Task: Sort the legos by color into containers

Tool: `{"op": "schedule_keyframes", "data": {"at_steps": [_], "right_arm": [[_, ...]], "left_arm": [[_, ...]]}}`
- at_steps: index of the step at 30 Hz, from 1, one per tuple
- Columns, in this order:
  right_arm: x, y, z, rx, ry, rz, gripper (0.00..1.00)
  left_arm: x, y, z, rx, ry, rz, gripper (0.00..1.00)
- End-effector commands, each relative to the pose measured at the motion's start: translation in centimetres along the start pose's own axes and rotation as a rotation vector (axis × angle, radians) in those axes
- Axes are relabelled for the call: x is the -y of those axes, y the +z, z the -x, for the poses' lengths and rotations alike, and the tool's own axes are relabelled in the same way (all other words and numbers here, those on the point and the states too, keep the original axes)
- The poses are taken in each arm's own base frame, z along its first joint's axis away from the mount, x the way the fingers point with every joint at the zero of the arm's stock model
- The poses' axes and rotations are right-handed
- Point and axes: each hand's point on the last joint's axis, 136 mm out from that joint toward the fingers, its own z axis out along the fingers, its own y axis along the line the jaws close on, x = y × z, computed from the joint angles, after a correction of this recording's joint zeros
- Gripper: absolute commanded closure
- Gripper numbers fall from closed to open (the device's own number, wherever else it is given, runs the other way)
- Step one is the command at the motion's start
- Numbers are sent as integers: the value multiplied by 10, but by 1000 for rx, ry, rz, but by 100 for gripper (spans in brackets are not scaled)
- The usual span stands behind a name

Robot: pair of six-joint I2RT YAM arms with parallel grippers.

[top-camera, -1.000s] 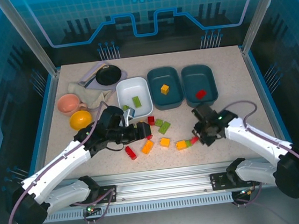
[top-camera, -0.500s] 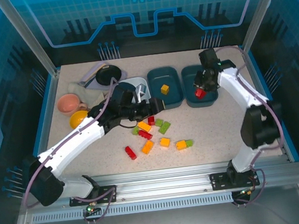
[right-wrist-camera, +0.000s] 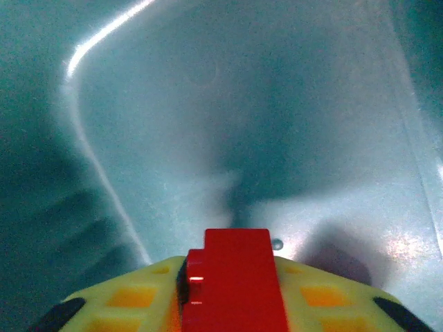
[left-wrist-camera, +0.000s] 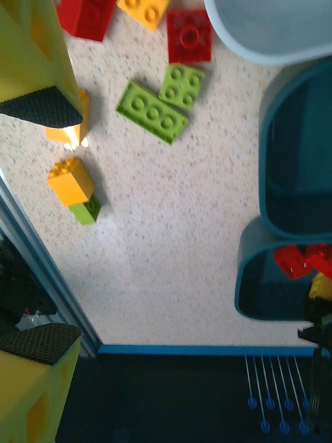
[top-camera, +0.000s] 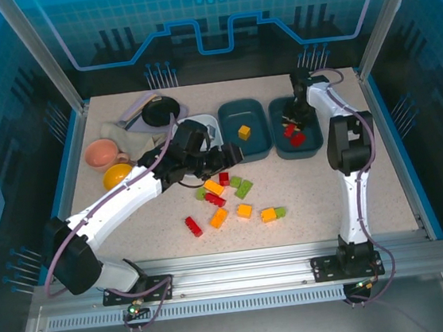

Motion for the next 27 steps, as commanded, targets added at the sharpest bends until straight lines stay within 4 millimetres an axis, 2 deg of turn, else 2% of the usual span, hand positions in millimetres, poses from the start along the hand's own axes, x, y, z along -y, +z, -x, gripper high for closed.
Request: {"op": "schedule_keyframes", "data": {"at_steps": [1, 4, 8, 11, 14, 16, 18, 20, 23, 27], "right_arm": [[-8, -27, 3, 5, -8, 33, 52], [-22, -63, 7, 85, -53, 67, 42], [-44, -124, -2, 208, -122, 129, 42], [-66, -163, -34, 297, -227, 204, 44], [-88, -181, -92, 341, -392, 251, 44], [-96, -179, -140, 332, -490, 310, 44], [-96, -171, -183, 300, -545, 369, 44], [-93, -166, -216, 260, -572, 431, 44], [-85, -158, -252, 203, -597, 478, 45], [-74, -155, -274, 157, -620, 477, 45]], "left_arm": [[-21, -13, -3, 14, -43, 100, 22], [-43, -17, -12, 8, -77, 176, 22], [-75, -22, -26, -2, -139, 288, 23], [-108, -26, -33, -14, -226, 396, 29], [-137, -22, -37, -42, -317, 445, 35], [-145, -15, -34, -49, -318, 435, 39], [-151, -7, -30, -55, -270, 444, 42], [-156, 2, -26, -79, -199, 454, 45], [-162, 16, -24, -122, -102, 459, 46], [-166, 26, -20, -168, 13, 476, 43]]}}
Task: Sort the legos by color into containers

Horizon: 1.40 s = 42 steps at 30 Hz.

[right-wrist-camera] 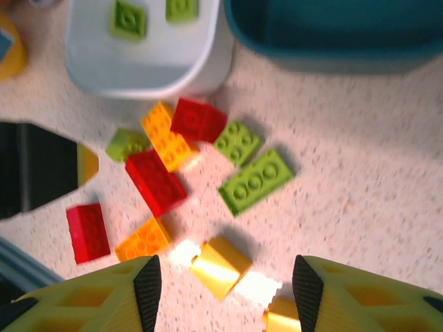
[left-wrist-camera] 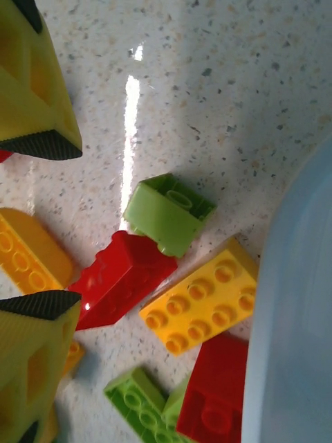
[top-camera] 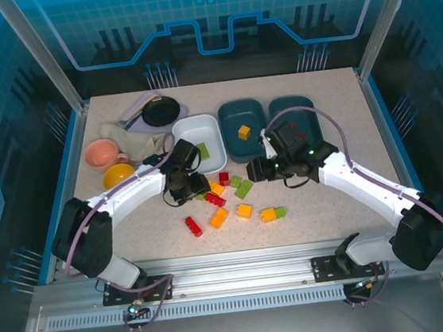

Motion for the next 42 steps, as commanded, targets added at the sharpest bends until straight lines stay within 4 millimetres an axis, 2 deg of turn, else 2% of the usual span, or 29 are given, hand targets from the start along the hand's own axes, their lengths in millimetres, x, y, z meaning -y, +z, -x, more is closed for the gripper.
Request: {"op": "schedule_keyframes", "data": {"at_steps": [1, 10, 18, 26, 32, 36, 42], "right_arm": [[-21, -15, 2, 48, -20, 86, 45], [-25, -23, -6, 39, -21, 103, 45], [-27, -24, -7, 38, -17, 110, 44], [-28, -22, -7, 33, -11, 110, 44], [-31, -21, -6, 38, -9, 114, 44], [-33, -26, -2, 57, -12, 115, 45], [-34, -35, 6, 94, -13, 102, 45]], "left_arm": [[9, 1, 13, 8, 155, -5, 43], [6, 21, 23, -13, 186, 58, 45], [-3, 35, 23, -22, 189, 103, 56], [-8, 45, 20, -29, 178, 123, 56], [-13, 47, 21, -21, 180, 150, 71], [-17, 28, 23, 32, 176, 177, 73], [-12, -30, 22, 113, 125, 141, 76]]}}
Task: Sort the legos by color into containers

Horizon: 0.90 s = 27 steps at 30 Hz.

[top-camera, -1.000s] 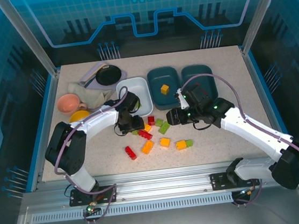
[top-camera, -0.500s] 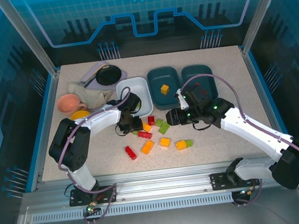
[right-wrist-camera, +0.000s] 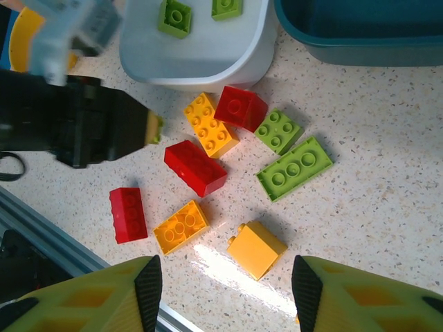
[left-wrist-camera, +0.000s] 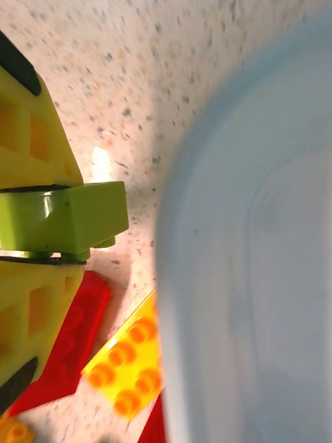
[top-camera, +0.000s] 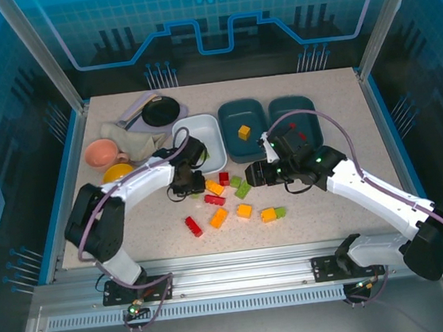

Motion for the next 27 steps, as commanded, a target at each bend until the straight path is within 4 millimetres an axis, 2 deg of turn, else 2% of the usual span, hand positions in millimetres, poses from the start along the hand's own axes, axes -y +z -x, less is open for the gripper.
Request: {"op": "schedule_keyframes", "data": {"at_steps": [1, 3, 6, 10, 14, 18, 22, 25, 27], "right_arm": [[-12, -14, 12, 58, -11, 20, 46], [-15, -15, 17, 73, -9, 27, 46], [-24, -15, 26, 102, -12, 66, 45], [-43, -15, 46, 163, -20, 147, 43], [-51, -13, 61, 197, 4, 174, 42], [-54, -10, 65, 191, 24, 182, 42], [-53, -3, 59, 140, 35, 168, 42], [-48, 5, 47, 90, 32, 147, 42], [-39, 11, 35, 41, 27, 114, 42]], "left_arm": [[-7, -44, 2, 55, -47, 6, 76], [0, -66, 12, 85, -58, -29, 77], [16, -84, 36, 111, -84, -100, 76], [42, -77, 75, 106, -111, -165, 77], [64, -47, 115, 83, -137, -186, 76], [76, -13, 146, 40, -179, -202, 76], [77, 19, 160, -7, -216, -199, 75], [77, 31, 166, -32, -235, -204, 71], [75, 35, 165, -49, -245, -197, 65]]}}
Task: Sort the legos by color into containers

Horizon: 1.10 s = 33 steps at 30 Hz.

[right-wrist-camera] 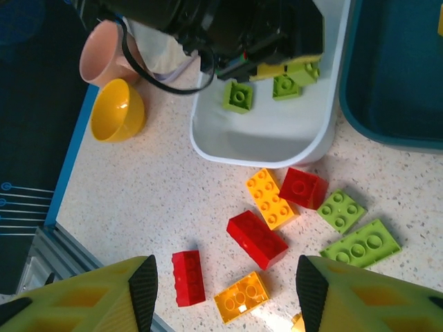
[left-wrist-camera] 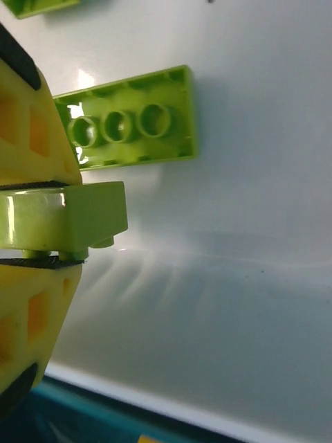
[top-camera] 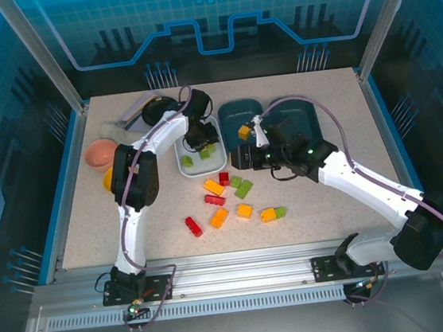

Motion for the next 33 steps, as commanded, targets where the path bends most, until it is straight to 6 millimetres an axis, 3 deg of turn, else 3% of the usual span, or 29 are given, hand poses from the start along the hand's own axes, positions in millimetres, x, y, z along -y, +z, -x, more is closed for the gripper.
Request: {"op": "schedule_keyframes", "data": {"at_steps": [1, 4, 6, 10, 13, 17, 24, 29, 33], "right_arm": [[4, 2, -22, -97, -17, -30, 42], [19, 0, -43, -162, -64, -113, 42], [27, -4, -58, -211, -110, -165, 42], [39, -3, -93, -339, -203, -227, 39], [49, -1, -119, -435, -271, -275, 35], [66, -7, -139, -518, -325, -368, 31], [93, -18, -163, -690, -516, -494, 23], [99, -6, -169, -778, -588, -548, 20], [102, 6, -169, -834, -635, -574, 19]], "left_arm": [[6, -11, 2, -30, -34, -31, 62], [10, -25, 2, -11, -26, -48, 50], [15, -43, 4, 16, -24, -72, 37], [20, -85, -3, 72, -28, -126, 27], [14, -117, -23, 102, -38, -178, 24], [0, -146, -70, 100, -34, -256, 22], [-32, -158, -157, 52, 17, -360, 20], [-51, -159, -192, 45, 23, -386, 20], [-61, -158, -203, 38, 4, -383, 19]]}}
